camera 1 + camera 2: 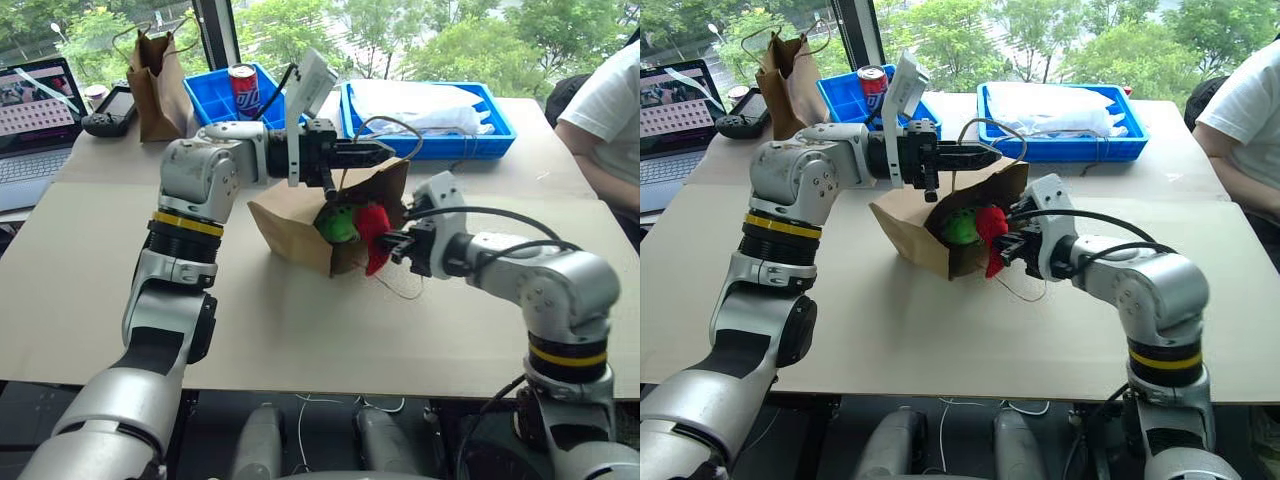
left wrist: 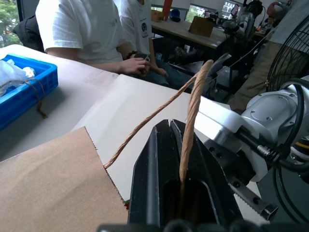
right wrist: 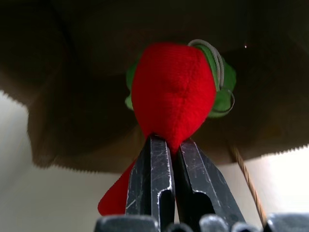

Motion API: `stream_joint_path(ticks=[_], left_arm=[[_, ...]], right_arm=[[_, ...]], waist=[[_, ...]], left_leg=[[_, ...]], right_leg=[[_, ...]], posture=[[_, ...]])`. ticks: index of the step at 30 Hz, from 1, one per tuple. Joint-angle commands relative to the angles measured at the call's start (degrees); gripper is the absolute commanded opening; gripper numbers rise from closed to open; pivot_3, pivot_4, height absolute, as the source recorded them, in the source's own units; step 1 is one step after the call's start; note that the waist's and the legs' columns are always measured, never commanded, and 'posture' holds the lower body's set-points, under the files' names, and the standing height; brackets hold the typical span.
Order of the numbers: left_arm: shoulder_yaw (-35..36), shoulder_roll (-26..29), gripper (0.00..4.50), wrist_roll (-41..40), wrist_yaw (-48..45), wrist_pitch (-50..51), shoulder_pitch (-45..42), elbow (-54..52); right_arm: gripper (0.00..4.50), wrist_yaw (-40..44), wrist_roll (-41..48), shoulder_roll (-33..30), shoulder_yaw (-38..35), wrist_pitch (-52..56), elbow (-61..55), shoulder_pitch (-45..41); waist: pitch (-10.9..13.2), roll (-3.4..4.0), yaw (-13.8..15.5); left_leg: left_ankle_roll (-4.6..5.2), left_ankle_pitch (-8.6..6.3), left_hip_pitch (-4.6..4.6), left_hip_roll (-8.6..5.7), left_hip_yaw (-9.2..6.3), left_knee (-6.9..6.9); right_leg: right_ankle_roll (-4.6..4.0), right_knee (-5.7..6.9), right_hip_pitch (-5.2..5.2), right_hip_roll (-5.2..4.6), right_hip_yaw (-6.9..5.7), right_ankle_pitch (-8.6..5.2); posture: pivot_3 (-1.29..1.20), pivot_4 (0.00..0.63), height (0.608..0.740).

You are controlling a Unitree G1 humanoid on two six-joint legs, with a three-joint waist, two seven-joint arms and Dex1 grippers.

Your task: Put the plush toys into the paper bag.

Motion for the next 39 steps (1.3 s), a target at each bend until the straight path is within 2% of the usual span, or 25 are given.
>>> stream_joint_path(ticks=[1, 2, 7, 14, 15, 21, 23, 25, 27, 31, 35, 39], left_arm=[[1.2, 0.2, 0.00, -1.6, 0.7, 0.7, -0.5, -3.4], [1.3, 0.3, 0.00, -1.6, 0.8, 0.9, -0.2, -3.8], [1.7, 0.8, 0.00, -1.8, 1.6, 1.3, 0.4, -4.7], [2.0, 1.4, 0.00, -1.8, 2.1, 0.6, 0.2, -4.1], [2.0, 1.5, 0.00, -1.9, 2.1, 0.5, 0.2, -4.0], [1.8, 1.4, 0.00, -1.7, 1.9, -0.4, 0.0, -3.0], [1.8, 1.4, 0.00, -1.7, 1.8, -0.6, -0.1, -2.6], [1.7, 1.4, 0.00, -1.6, 1.6, -0.9, -0.1, -2.5], [1.7, 1.4, 0.00, -1.5, 1.5, -1.2, -0.3, -2.0], [1.8, 1.3, 0.00, -1.4, 1.3, -1.7, -0.6, -1.2], [2.1, 0.7, 0.00, -2.0, 1.2, -1.8, -0.9, -0.9], [2.0, 0.3, 0.00, -2.1, 1.2, -1.9, -1.2, -0.8]], right_arm=[[0.04, 0.4, -2.5, 4.7, 0.9, -8.7, 7.0, -5.1], [0.04, 0.4, -2.4, 6.4, 0.2, -10.1, 8.8, -5.9], [1.68, 0.5, -0.9, 11.3, -2.9, -13.1, 12.8, -6.2], [3.97, -0.2, 1.9, 9.0, -8.3, -9.2, 6.9, -1.8], [4.42, -0.1, 2.4, 8.3, -8.9, -8.5, 5.9, -1.2], [4.47, 4.6, 5.9, -7.3, -13.6, -0.8, -5.4, 6.2], [4.47, 4.6, 7.2, -10.1, -17.9, 1.1, -6.6, 9.0], [4.47, 4.1, 9.3, -10.1, -23.5, 3.0, -7.0, 12.7], [4.47, 4.5, 11.5, -8.4, -28.7, 3.6, -7.0, 18.6], [4.47, 1.0, 18.2, 1.4, -39.5, 5.9, -6.0, 26.8], [4.47, -4.6, 21.0, 9.0, -42.8, 5.1, -4.3, 27.2], [4.47, -9.7, 27.6, 17.4, -44.2, 4.2, -2.3, 24.7]], waist=[[0.0, 0.00, -0.1], [0.0, 0.00, -0.2], [0.0, 0.01, -0.1], [0.0, 0.02, -0.1], [0.0, 0.02, -0.1], [0.0, 0.05, 0.0], [0.0, 0.04, 0.0], [0.0, 0.04, 0.0], [0.0, 0.04, -0.1], [0.0, 0.04, -0.2], [0.0, 0.06, -0.5], [0.0, 0.06, -0.6]], left_leg=[[0.00, 0.00, 0.00, 0.01, 0.01, 0.00], [0.00, 0.00, 0.00, 0.01, 0.01, 0.00], [0.00, 0.00, 0.00, 0.03, 0.00, -0.03], [-0.01, 0.00, -0.02, 0.02, 0.00, -0.01], [-0.01, 0.00, -0.02, 0.02, 0.00, -0.02], [0.00, 0.00, -0.03, 0.01, 0.00, -0.03], [0.00, 0.00, -0.03, 0.00, 0.00, -0.03], [0.00, 0.00, -0.01, 0.01, -0.01, -0.02], [0.00, 0.00, 0.01, 0.01, -0.01, -0.03], [0.00, 0.00, 0.03, 0.01, -0.03, -0.04], [0.00, 0.01, 0.06, 0.01, -0.01, -0.01], [-0.01, 0.05, 0.14, 0.02, -0.01, -0.02]], right_leg=[[0.00, -0.03, -0.01, 0.01, 0.00, 0.00], [0.00, -0.01, -0.03, 0.01, 0.00, 0.00], [-0.01, 0.05, -0.03, 0.00, -0.03, 0.01], [-0.01, 0.05, -0.02, -0.01, -0.05, 0.01], [-0.01, 0.04, -0.04, -0.01, -0.04, 0.01], [-0.01, 0.00, -0.02, -0.01, -0.04, 0.00], [0.00, -0.06, 0.01, -0.02, -0.03, 0.00], [0.00, -0.06, 0.02, -0.01, -0.03, 0.00], [0.00, -0.05, 0.04, 0.01, -0.02, 0.00], [0.00, -0.05, 0.06, 0.01, -0.01, 0.00], [0.00, 0.04, 0.05, 0.01, 0.03, 0.00], [0.00, 0.09, 0.08, 0.03, 0.02, 0.00]], posture=[[0.00, 0.150, 0.702], [0.00, 0.150, 0.702], [0.00, 0.150, 0.702], [0.00, 0.150, 0.702], [0.00, 0.150, 0.702], [0.00, 0.150, 0.702], [0.00, 0.150, 0.702], [0.00, 0.150, 0.702], [0.00, 0.150, 0.702], [0.00, 0.150, 0.702], [0.00, 0.150, 0.702], [0.00, 0.150, 0.702]])
